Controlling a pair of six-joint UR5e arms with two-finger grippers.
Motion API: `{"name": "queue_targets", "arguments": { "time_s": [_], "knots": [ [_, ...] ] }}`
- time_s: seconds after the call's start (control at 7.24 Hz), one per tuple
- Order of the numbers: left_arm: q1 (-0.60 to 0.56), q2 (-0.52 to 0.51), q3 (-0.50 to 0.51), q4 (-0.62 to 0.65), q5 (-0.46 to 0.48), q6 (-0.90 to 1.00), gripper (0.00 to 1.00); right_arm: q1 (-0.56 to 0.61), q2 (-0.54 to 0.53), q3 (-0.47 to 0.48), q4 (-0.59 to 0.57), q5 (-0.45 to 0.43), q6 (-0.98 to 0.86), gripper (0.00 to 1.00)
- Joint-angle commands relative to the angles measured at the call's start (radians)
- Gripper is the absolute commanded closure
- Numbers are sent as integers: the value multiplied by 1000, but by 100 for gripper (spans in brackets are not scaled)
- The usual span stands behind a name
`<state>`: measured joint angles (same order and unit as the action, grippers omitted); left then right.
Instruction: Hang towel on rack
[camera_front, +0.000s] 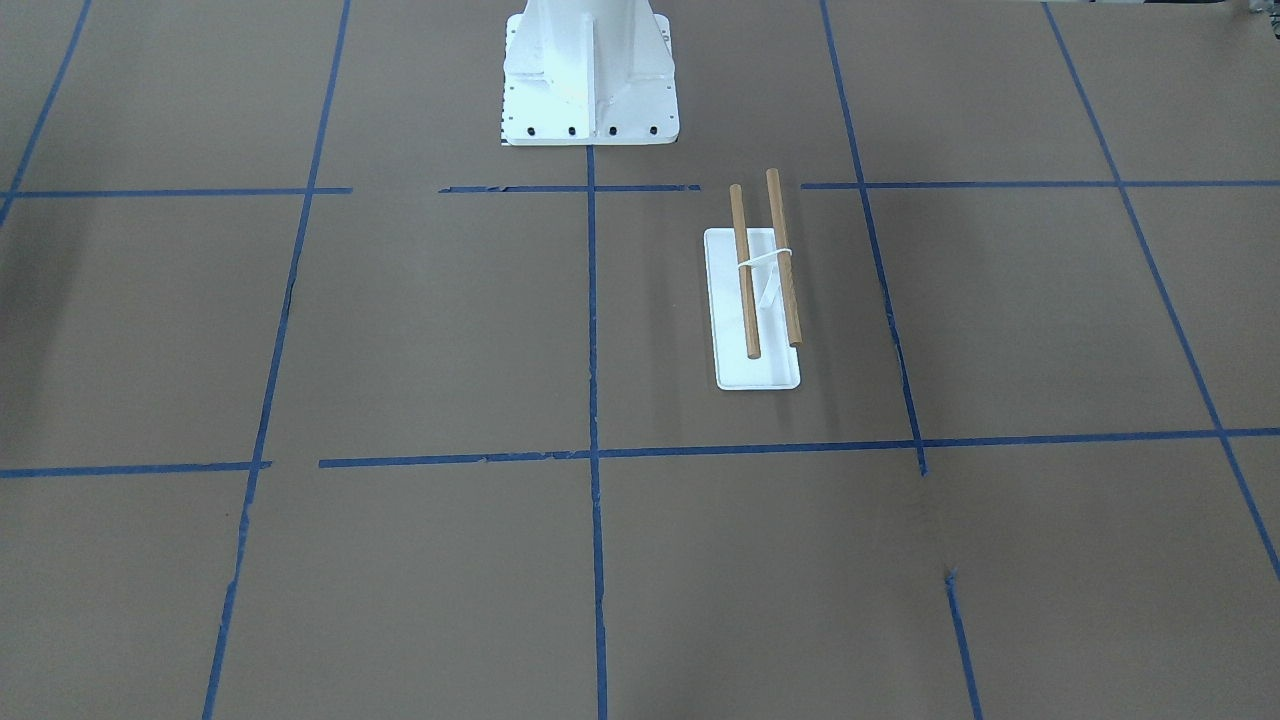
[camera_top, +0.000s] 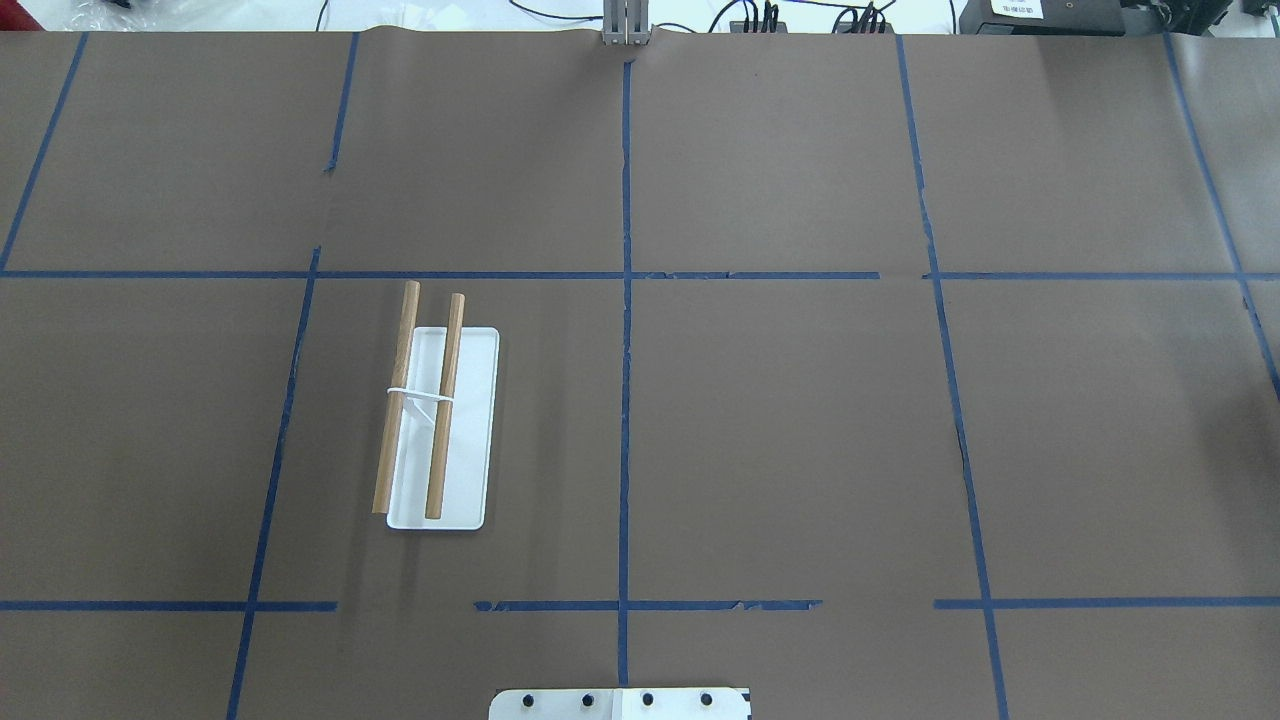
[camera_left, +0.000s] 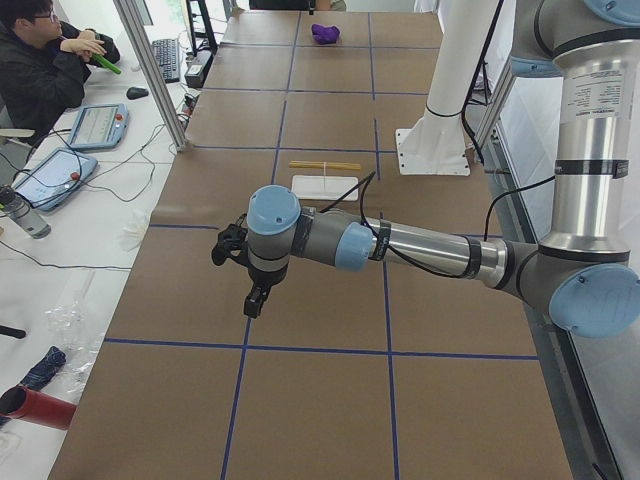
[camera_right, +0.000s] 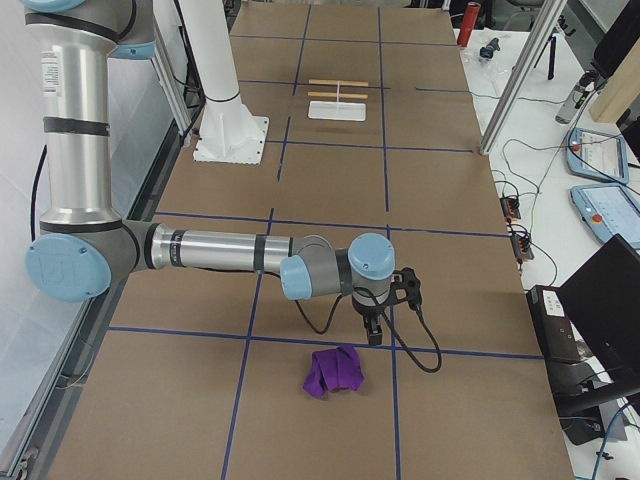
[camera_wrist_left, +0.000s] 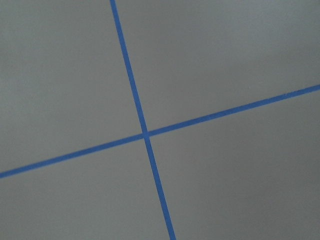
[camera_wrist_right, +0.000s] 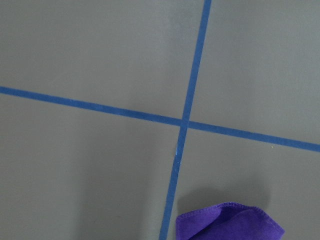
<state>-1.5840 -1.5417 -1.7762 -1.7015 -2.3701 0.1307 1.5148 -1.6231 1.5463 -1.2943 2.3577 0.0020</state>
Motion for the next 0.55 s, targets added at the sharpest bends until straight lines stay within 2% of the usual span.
{"name": "queue_targets", "arguments": {
  "time_s": [0.0, 0.14, 0.28, 0.41],
  "knots": [
    [4, -5, 6, -47, -58, 3, 0, -2, -40, -165, 263, -5, -7, 0],
    [4, -5, 9, -70, -64, 1, 0, -1, -40, -245, 336, -12, -14, 0],
    [6, -5, 11, -73, -64, 0, 0, -2, -29, -282, 351, -58, -5, 1],
    [6, -5, 8, -72, -64, 0, 0, -4, -17, -320, 349, -80, 2, 7]
  ]
}}
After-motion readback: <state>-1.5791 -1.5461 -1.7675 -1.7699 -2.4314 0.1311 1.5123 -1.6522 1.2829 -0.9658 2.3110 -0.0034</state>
